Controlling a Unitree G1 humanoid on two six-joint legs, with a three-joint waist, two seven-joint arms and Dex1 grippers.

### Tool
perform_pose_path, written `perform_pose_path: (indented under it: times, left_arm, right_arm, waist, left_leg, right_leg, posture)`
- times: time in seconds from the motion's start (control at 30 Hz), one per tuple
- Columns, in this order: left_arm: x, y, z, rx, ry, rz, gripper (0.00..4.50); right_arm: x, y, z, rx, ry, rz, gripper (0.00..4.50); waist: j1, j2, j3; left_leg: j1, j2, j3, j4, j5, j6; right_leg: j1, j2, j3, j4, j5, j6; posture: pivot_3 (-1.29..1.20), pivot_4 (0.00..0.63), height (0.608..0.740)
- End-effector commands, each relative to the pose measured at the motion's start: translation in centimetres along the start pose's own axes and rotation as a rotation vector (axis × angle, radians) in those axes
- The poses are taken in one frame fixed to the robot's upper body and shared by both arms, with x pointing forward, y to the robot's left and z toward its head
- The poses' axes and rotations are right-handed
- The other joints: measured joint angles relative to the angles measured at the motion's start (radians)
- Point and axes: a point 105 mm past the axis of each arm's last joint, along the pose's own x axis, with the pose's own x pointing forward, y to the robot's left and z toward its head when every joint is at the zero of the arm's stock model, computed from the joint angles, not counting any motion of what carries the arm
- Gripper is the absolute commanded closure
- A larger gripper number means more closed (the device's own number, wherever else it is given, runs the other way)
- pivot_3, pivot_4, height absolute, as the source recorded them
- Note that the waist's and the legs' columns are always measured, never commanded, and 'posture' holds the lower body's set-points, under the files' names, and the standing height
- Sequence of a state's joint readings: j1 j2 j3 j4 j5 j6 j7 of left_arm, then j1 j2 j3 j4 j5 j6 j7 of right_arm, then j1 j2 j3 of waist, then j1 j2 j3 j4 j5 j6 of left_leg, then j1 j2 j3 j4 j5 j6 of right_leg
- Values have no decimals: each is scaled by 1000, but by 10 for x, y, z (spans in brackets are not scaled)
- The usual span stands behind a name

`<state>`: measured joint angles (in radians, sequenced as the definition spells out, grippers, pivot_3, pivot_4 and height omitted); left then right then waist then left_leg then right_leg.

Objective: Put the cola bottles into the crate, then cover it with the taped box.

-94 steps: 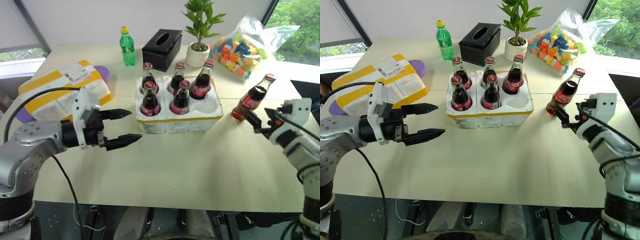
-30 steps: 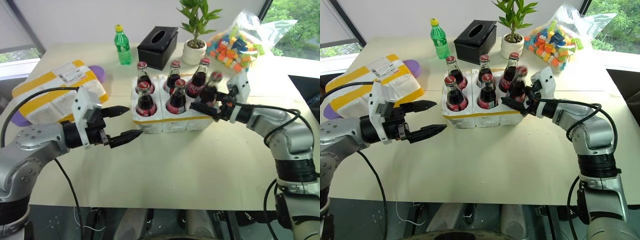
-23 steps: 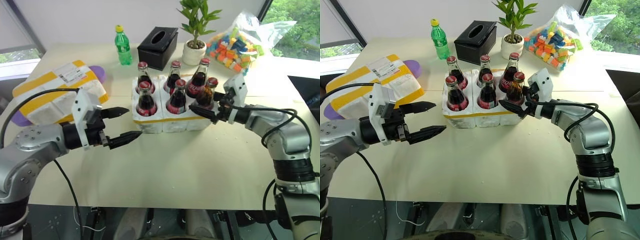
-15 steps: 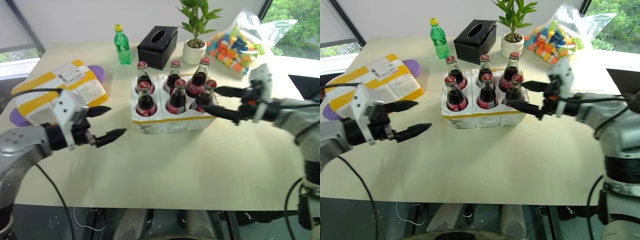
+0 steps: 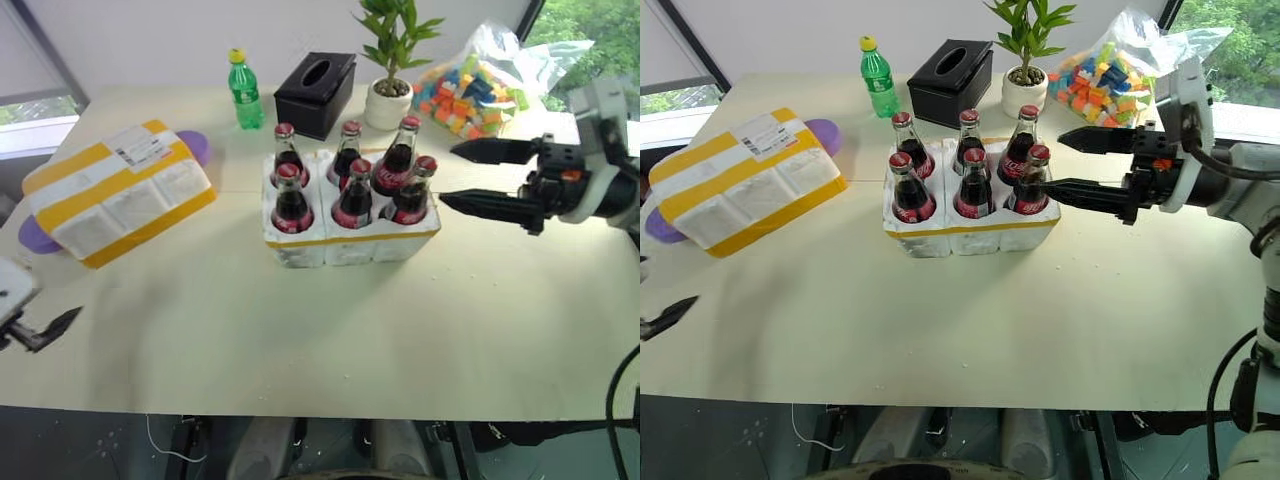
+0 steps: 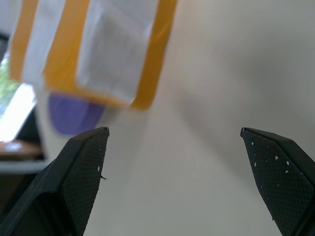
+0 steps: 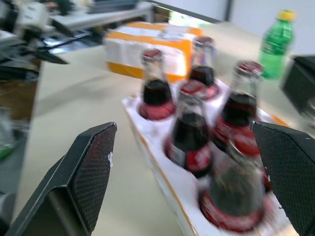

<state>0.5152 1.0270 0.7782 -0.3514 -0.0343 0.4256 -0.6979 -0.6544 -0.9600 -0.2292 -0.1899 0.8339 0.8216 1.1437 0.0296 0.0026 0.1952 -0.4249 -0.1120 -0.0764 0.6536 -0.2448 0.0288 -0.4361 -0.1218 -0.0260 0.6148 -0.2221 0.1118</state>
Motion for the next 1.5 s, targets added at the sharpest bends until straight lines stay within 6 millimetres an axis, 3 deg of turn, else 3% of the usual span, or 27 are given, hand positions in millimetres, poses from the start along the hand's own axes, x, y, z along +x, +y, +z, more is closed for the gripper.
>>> perform_pose_path:
  times: [0.03, 0.27, 0.57, 0.93, 1.17, 1.27, 1.4, 1.5]
  left_arm:
    - [20, 8, -17, 163, 62, 82, 0]
    - [69, 20, -33, 309, 74, 186, 0]
    - [115, 36, -33, 328, 52, 305, 0]
    - [148, 26, -17, 351, 30, 308, 0]
    - [155, 24, -8, 350, 11, 309, 0]
    - [156, 22, -6, 344, 9, 301, 811]
    - [157, 24, -5, 345, 13, 302, 2675]
    - [156, 29, -3, 347, 17, 312, 2675]
  right_arm:
    - [5, 7, 12, -41, -30, 46, 35]
    - [6, 9, 15, -38, -41, 39, 35]
    - [-4, 17, 22, -44, -41, -5, 35]
    - [-13, 20, 31, -55, -35, -33, 35]
    - [-18, 24, 27, -48, -1, -34, 35]
    - [-22, 27, 25, -39, 14, -33, 0]
    - [-27, 31, 22, 10, 22, -18, 0]
    - [-28, 32, 22, -24, 30, -31, 0]
  waist:
    - [5, 0, 0]
    - [10, -2, 0]
    - [8, -3, -1]
    - [8, -7, -3]
    - [9, -8, -4]
    - [9, -8, -4]
    - [11, -8, -4]
    - [9, -8, -4]
  left_leg:
    - [0, 0, 0, 0, 0, 0]
    - [-1, 0, 1, -4, 0, -1]
    - [-2, 0, 3, -4, 2, 0]
    - [-1, 0, 5, 0, 3, 0]
    - [-1, -1, 5, 1, 3, 1]
    - [-1, -1, 5, 2, 3, 1]
    - [-1, -1, 5, 4, 3, 1]
    - [-1, -1, 5, 5, 3, 1]
  right_leg:
    - [-1, 0, 0, 0, 0, 0]
    - [-5, 1, 0, 0, 3, 4]
    - [-5, 1, 0, 6, 4, 4]
    - [-6, 1, 1, 14, 4, 4]
    - [-6, 1, 1, 15, 4, 4]
    - [-6, 0, 1, 15, 4, 4]
    - [-6, 0, 1, 16, 4, 4]
    - [-5, 0, 0, 16, 4, 4]
  posture:
    - [0, 150, 732]
    - [0, 150, 732]
    - [0, 150, 732]
    - [0, 150, 732]
    - [0, 150, 732]
    - [0, 150, 732]
    - [0, 150, 732]
    - [0, 150, 732]
